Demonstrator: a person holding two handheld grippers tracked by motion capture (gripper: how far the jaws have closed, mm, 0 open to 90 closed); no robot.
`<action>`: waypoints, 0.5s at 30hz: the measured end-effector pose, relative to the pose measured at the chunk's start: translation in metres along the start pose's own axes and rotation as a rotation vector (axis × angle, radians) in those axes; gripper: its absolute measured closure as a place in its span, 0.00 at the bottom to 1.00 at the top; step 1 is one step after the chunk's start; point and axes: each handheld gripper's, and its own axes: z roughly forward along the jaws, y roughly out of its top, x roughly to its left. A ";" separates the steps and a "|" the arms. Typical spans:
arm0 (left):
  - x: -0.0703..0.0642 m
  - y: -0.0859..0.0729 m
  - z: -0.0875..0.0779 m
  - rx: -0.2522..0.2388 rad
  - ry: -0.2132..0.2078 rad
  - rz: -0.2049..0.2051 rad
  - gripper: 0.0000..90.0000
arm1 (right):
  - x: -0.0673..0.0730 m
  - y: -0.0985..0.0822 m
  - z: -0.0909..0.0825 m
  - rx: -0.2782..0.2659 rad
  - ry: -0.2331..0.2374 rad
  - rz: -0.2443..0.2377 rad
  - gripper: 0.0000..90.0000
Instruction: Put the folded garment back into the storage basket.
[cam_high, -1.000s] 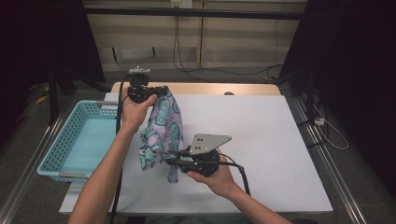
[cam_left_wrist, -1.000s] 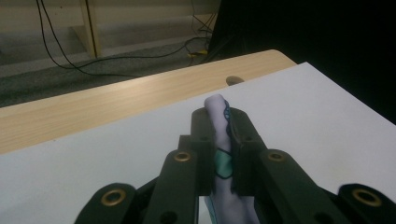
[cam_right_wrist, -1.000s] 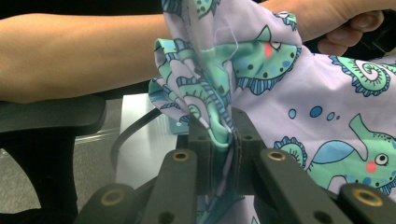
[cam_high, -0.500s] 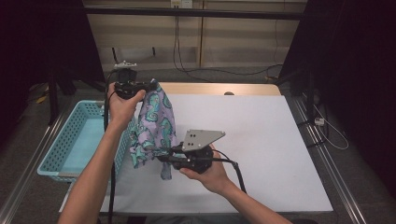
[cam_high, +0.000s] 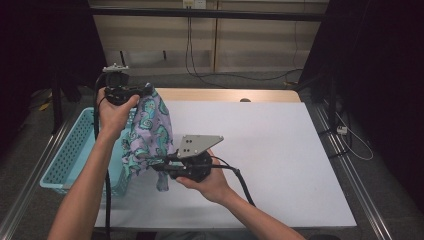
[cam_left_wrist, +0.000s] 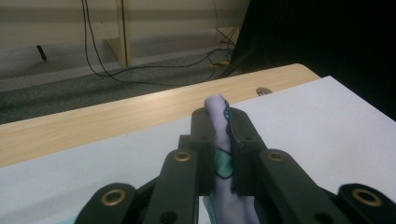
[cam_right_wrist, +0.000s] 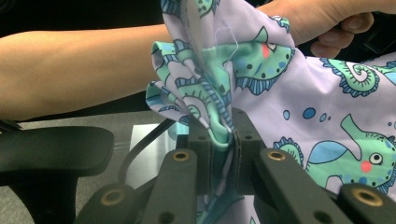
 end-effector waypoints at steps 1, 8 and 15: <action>0.002 -0.001 -0.001 0.005 0.002 0.002 0.92 | 0.000 0.000 0.002 -0.001 0.005 0.001 0.91; 0.012 -0.006 -0.001 0.017 0.013 -0.002 0.92 | 0.000 0.003 0.019 0.006 0.035 -0.004 0.91; 0.021 -0.007 -0.005 0.024 0.019 0.008 0.92 | -0.001 0.001 0.029 -0.004 0.050 0.011 0.91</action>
